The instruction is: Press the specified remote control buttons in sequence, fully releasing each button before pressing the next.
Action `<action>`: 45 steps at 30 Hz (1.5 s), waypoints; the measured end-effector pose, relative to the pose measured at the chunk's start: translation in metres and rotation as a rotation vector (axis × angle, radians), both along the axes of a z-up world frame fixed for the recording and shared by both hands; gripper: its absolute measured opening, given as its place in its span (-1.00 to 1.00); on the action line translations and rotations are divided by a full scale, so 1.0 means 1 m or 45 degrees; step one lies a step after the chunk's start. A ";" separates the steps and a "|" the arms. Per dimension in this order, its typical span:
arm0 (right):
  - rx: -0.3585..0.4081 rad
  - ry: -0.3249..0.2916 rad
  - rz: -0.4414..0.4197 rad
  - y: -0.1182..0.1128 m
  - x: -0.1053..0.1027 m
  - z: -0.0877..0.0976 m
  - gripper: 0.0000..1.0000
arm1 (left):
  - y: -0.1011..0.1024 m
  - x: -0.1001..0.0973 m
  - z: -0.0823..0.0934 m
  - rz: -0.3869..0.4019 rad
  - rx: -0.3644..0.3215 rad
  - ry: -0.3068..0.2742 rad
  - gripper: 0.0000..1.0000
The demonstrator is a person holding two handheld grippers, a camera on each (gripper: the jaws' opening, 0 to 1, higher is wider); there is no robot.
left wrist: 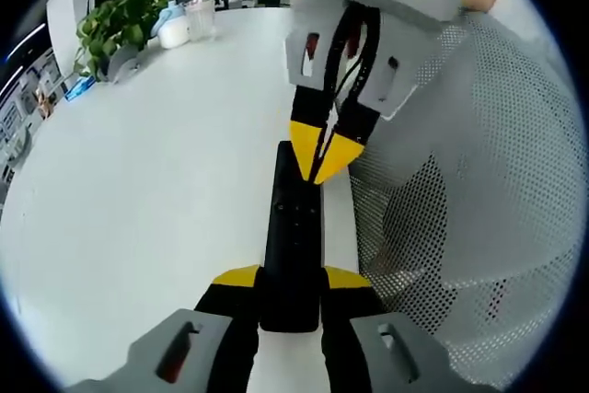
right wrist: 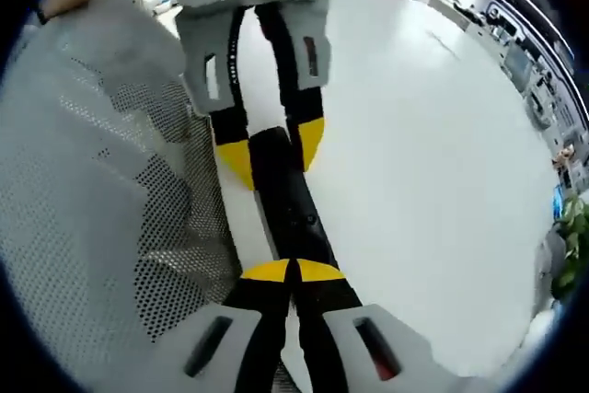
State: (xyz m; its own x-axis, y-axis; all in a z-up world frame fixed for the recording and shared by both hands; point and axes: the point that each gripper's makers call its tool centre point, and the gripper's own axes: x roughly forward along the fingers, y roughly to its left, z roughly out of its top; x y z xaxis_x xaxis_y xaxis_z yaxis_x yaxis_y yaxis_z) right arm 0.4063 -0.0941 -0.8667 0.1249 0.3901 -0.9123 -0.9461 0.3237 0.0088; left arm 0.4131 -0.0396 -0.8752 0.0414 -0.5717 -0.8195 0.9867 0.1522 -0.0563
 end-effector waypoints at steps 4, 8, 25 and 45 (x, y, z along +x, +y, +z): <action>-0.023 -0.085 -0.117 -0.007 0.017 0.005 -0.96 | -0.001 0.000 0.000 0.027 0.013 0.014 -0.63; 0.048 -0.010 -0.220 -0.003 0.018 0.006 -0.80 | -0.001 0.002 0.000 0.084 0.024 0.052 -0.63; 0.029 -0.001 -0.193 0.002 0.016 0.001 -0.80 | -0.001 0.001 0.001 0.110 0.002 0.084 -0.63; 0.016 0.041 -0.152 -0.006 0.008 0.000 -1.00 | -0.001 0.001 0.001 0.119 -0.025 0.094 -0.63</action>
State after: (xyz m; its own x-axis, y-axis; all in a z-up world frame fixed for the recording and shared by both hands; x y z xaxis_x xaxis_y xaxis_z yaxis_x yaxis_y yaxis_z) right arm 0.4141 -0.1004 -0.8666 0.1417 0.3853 -0.9119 -0.8998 0.4341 0.0435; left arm 0.4145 -0.0404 -0.8738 0.0349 -0.5843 -0.8108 0.9613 0.2415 -0.1326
